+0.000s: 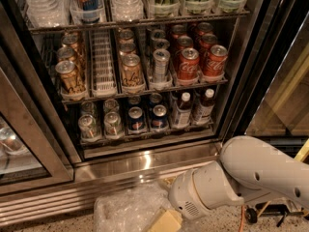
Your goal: Pick orange can from middle shelf of fridge
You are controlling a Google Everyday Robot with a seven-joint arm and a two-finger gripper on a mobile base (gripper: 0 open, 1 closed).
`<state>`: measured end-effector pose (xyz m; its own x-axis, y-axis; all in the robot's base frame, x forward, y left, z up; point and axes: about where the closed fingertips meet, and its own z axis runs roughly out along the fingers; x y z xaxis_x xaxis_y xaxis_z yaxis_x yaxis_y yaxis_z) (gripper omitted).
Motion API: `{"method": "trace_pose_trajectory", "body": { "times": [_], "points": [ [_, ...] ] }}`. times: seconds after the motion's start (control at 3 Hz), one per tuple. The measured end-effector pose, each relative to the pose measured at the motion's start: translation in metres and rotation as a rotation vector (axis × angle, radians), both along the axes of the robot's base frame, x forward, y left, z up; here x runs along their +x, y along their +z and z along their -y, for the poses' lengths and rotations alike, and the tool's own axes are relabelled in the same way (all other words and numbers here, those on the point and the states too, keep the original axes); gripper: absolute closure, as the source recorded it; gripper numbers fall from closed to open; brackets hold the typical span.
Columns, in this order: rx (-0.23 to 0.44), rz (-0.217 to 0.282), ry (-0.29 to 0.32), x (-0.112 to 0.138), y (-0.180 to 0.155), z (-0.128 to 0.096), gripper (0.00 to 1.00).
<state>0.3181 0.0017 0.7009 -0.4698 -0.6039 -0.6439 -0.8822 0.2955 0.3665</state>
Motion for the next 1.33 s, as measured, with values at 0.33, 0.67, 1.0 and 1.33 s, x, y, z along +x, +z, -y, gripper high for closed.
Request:
{"method": "trace_pose_trajectory", "body": {
  "times": [0.33,0.67,1.0,1.33],
  "points": [
    [-0.027,-0.033,-0.047,0.003,-0.015,-0.005,0.00],
    [-0.053,-0.060,-0.116,0.007,-0.025,-0.007,0.00],
    [-0.093,-0.083,-0.319,-0.012,-0.030,-0.001,0.00],
    [-0.176,-0.007,-0.607,-0.029,-0.028,0.032,0.00]
  ]
}}
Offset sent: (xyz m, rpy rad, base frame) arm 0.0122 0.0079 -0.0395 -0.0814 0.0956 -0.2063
